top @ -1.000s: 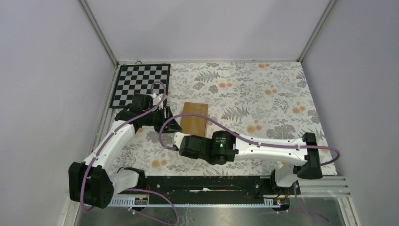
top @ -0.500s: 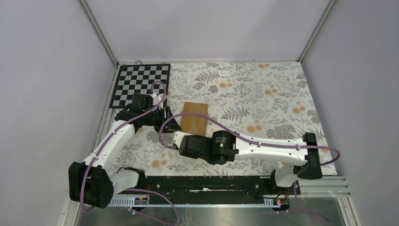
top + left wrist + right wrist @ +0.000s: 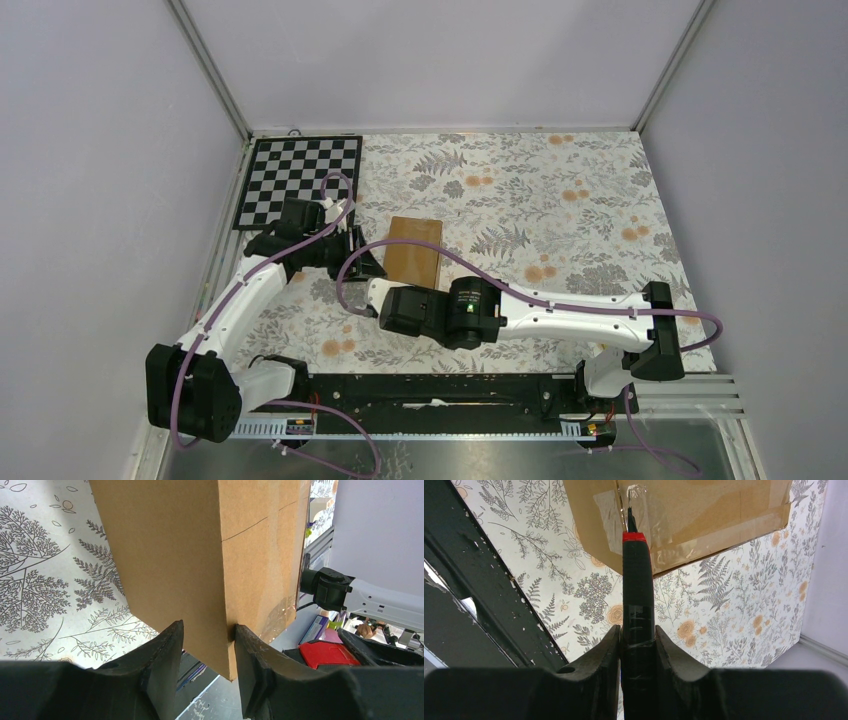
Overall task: Unpack the express box
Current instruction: Cut the express box at the center of the board.
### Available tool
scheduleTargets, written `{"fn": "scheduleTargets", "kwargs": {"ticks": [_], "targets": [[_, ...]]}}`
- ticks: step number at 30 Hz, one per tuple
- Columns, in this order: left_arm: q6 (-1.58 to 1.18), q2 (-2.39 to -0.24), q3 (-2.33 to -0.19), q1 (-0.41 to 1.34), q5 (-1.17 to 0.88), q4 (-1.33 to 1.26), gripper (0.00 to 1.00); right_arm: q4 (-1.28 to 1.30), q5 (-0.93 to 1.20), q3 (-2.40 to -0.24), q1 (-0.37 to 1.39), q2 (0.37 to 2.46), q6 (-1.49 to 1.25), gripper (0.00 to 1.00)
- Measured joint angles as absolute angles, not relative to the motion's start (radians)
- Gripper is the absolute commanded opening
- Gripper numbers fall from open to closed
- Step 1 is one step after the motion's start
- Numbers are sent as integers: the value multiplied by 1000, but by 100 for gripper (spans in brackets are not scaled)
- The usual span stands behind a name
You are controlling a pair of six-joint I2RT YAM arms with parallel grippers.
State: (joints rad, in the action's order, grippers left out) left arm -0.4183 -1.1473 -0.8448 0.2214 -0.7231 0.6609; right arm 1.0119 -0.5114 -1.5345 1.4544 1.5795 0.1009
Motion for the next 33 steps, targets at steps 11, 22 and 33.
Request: {"fn": "scheduleTargets", "kwargs": {"ticks": [11,22,33], "targets": [[-418,-1147,-845,223,-724,660,42,1013,-494,-1541,1459,1579,97,0],[-418,-1147,-845,223,-724,659,41,1013,-481,-1539,1460,1591,91,0],[-418,-1147,-845,224,-725,658,41,1013,-505,-1539,1460,1591,89,0]]}}
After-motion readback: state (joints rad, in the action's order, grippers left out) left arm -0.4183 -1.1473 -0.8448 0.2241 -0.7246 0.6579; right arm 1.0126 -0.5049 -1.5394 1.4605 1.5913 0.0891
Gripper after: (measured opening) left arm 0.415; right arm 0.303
